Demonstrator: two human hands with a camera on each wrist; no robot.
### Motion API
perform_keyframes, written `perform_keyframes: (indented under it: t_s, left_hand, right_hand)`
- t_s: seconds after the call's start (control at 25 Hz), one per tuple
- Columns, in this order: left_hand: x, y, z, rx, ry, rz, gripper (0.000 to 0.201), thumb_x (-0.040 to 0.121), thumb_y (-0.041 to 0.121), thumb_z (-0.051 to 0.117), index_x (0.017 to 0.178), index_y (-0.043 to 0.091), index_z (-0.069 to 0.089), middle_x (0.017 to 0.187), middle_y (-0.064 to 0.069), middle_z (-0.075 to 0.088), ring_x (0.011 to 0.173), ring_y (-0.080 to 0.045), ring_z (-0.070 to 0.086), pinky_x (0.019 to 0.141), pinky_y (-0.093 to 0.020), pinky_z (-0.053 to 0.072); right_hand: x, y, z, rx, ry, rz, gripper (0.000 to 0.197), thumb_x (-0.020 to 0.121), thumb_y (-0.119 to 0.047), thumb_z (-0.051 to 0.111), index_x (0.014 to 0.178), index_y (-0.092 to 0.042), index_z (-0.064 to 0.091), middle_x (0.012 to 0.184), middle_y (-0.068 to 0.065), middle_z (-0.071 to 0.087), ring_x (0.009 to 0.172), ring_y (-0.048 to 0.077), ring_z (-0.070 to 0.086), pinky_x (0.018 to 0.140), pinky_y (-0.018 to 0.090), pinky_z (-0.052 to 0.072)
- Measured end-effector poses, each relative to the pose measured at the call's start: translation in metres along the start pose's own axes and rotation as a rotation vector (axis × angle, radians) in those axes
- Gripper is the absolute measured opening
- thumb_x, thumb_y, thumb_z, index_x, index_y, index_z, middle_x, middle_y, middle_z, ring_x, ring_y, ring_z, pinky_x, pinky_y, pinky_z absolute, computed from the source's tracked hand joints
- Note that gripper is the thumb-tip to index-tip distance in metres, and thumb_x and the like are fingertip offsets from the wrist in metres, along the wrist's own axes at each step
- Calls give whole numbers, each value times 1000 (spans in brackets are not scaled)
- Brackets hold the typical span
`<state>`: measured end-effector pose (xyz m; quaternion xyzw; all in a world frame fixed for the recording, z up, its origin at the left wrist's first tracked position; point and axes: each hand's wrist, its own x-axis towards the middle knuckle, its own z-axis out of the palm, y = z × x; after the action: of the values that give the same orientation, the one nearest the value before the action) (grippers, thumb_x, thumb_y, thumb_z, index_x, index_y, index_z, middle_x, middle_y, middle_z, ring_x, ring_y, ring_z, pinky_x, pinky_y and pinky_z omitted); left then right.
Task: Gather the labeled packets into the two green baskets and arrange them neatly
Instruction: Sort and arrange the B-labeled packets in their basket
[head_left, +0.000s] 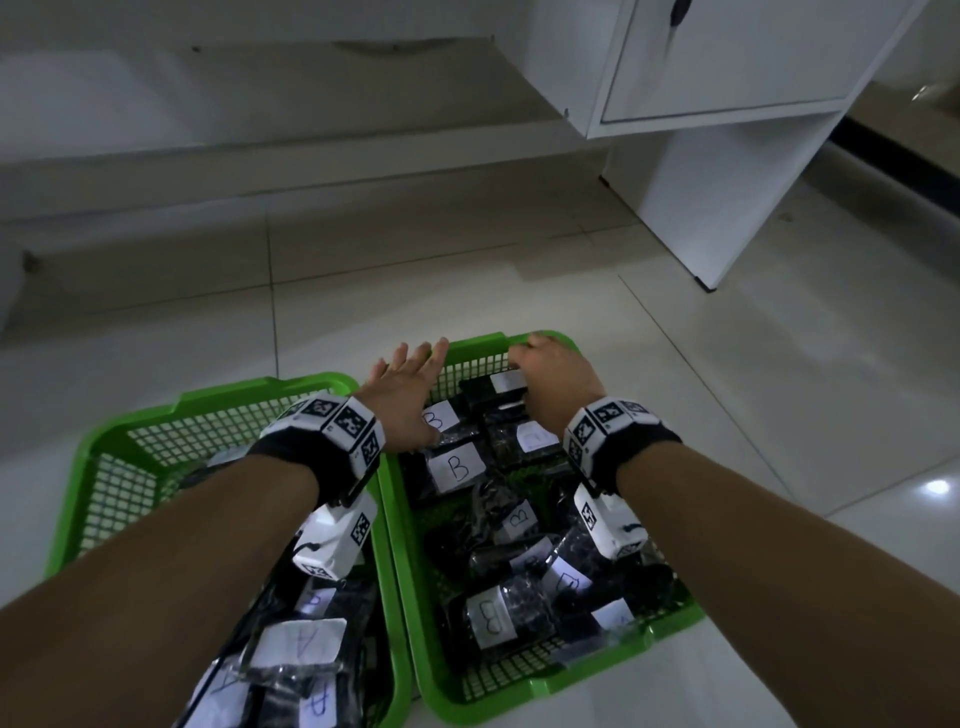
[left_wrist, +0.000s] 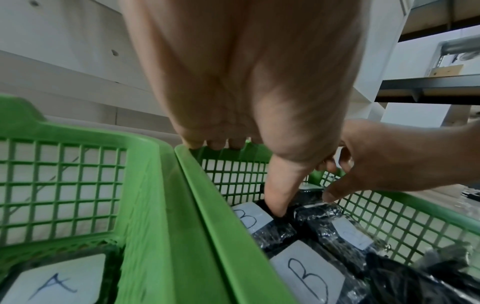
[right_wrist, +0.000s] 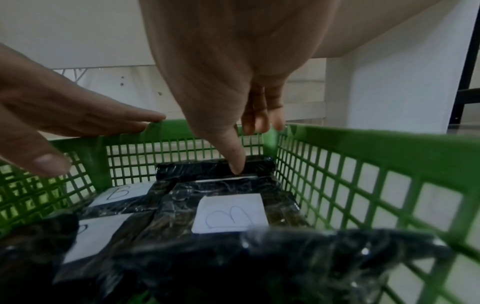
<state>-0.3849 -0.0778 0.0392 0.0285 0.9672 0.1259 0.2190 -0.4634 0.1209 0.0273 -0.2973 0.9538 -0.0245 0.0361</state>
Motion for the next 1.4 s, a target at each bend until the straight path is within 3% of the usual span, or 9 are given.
perform_keyframes:
  t_s: [0.32, 0.52, 0.64, 0.72, 0.88, 1.0, 1.16, 1.24, 1.4]
  left_hand:
    - [1, -7, -1, -77, 11, 31, 112, 89, 32, 70, 154, 27, -21, 165, -3, -14, 151, -25, -13, 124, -45, -1]
    - [-4, -3, -1, -69, 14, 15, 106, 92, 34, 65, 155, 25, -18, 165, -5, -16, 151, -26, -15, 124, -44, -2]
    - [-14, 18, 3, -48, 261, 98, 76, 93, 28, 60, 156, 16, 19, 164, -9, 16, 151, -29, 16, 122, -41, 20]
    - [-21, 39, 8, -103, 351, 201, 40, 90, 24, 60, 129, 17, 55, 135, -7, 55, 124, -29, 54, 103, -38, 46]
    - [-24, 67, 36, -50, 41, 260, 37, 85, 31, 68, 120, 23, 60, 118, -3, 64, 107, -24, 62, 85, -31, 50]
    - [-23, 67, 46, -103, 62, 257, 34, 83, 31, 69, 115, 27, 61, 114, -4, 65, 103, -25, 63, 85, -34, 54]
    - [-20, 53, 42, -80, 17, 193, 32, 85, 38, 70, 112, 23, 64, 116, 0, 60, 108, -20, 58, 86, -29, 47]
    - [-21, 53, 33, -208, 62, 181, 25, 87, 38, 67, 108, 24, 64, 109, 3, 64, 104, -19, 62, 86, -31, 50]
    - [-24, 65, 5, -1129, -15, 33, 31, 101, 24, 46, 119, 4, 61, 104, -18, 72, 90, -34, 72, 84, -45, 59]
  right_hand:
    - [-3, 1, -6, 35, -39, 83, 18, 85, 0, 65, 101, -8, 66, 108, 11, 66, 101, 31, 64, 81, 36, 51]
    - [-23, -3, -17, 260, -132, 59, 17, 77, -8, 75, 90, -19, 74, 89, -3, 67, 89, 22, 67, 77, 27, 52]
    - [-46, 3, -26, 309, -189, 26, 25, 77, -5, 75, 100, -16, 77, 95, 0, 70, 90, 20, 67, 77, 23, 46]
    - [-63, 12, -27, 247, -263, 30, 37, 76, -1, 73, 111, -13, 74, 102, 1, 70, 96, 18, 66, 79, 22, 44]
    - [-87, 18, -9, 146, -356, 47, 41, 79, 0, 66, 114, -19, 73, 116, 4, 70, 107, 25, 65, 89, 30, 52]
    - [-89, 27, -8, 284, -180, 52, 27, 85, -3, 67, 103, -20, 76, 99, -6, 70, 93, 17, 66, 80, 28, 48]
    - [-88, 36, -26, 488, -24, 175, 4, 94, -12, 68, 95, -9, 71, 89, 3, 69, 77, 21, 67, 66, 30, 50]
    - [-93, 33, -38, 636, -53, 223, 4, 96, -12, 67, 98, -13, 71, 92, 3, 72, 74, 21, 72, 59, 33, 59]
    - [-95, 16, -79, 693, -92, 113, 22, 79, -9, 84, 94, -24, 82, 101, -9, 77, 96, 6, 71, 97, 38, 57]
